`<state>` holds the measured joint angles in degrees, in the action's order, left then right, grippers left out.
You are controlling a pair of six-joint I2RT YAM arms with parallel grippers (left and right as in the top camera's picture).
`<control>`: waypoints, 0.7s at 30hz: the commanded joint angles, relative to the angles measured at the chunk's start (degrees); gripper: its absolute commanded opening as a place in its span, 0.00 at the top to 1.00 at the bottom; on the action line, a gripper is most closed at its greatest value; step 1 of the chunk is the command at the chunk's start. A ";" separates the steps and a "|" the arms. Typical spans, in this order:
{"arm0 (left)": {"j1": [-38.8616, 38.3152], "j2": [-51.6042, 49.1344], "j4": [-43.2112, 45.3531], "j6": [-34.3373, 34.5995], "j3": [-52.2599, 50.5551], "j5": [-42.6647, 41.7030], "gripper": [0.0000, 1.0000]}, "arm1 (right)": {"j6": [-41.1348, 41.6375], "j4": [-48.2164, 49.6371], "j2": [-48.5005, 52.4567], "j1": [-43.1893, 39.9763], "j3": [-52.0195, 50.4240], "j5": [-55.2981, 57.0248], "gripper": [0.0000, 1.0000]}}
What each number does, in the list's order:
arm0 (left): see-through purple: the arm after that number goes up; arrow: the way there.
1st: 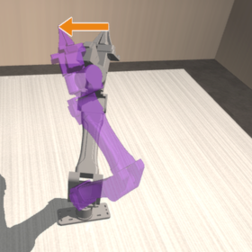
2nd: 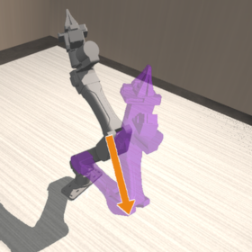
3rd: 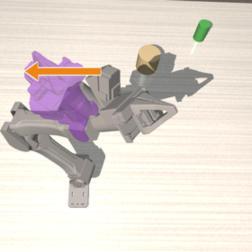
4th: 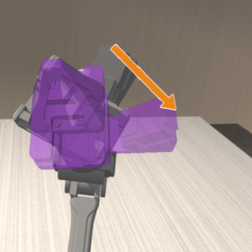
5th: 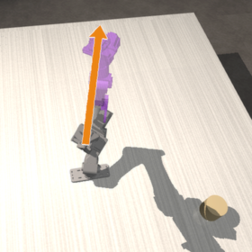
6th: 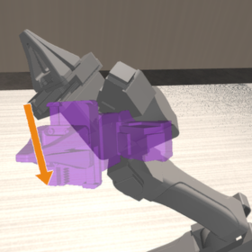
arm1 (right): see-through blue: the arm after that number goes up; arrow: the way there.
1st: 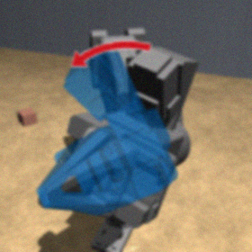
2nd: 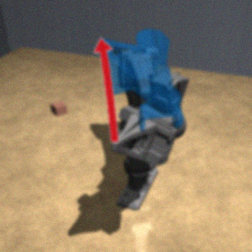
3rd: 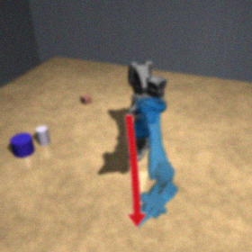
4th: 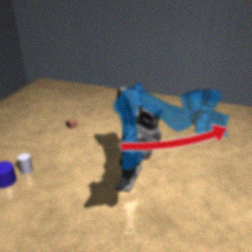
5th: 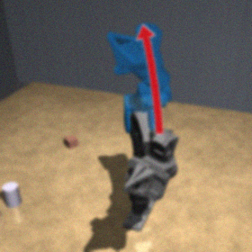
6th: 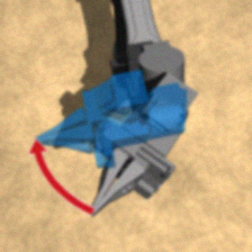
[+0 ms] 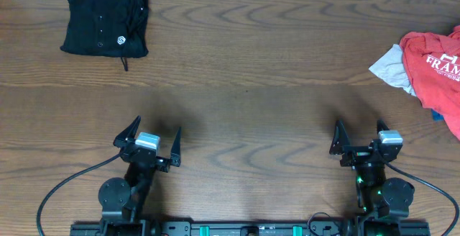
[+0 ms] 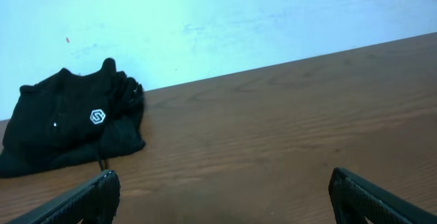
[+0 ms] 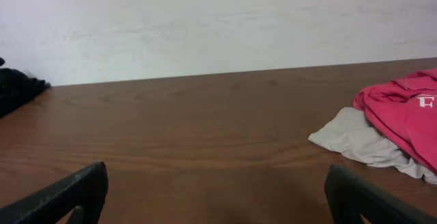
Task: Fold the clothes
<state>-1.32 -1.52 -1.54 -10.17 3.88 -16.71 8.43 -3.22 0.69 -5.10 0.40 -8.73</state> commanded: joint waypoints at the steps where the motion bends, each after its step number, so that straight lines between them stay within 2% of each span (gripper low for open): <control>1: 0.39 1.44 0.98 -0.59 -0.70 0.66 0.02 | -1.03 -0.26 -0.42 0.42 -0.11 0.37 0.01; 5: 0.42 1.44 1.51 0.48 -0.79 3.08 0.02 | -1.03 -0.26 -0.42 0.42 -0.09 0.37 0.00; 11: 1.22 1.44 6.58 7.15 -3.63 7.32 0.02 | -1.03 -0.26 -0.42 0.42 -0.11 0.37 0.01; 21: 1.57 1.44 2.82 8.92 -3.65 7.34 0.02 | -1.03 -0.26 -0.42 0.42 -0.11 0.37 0.01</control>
<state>-0.05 -0.58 2.33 -2.50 0.36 -10.07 8.43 -3.22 0.69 -5.10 0.40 -8.73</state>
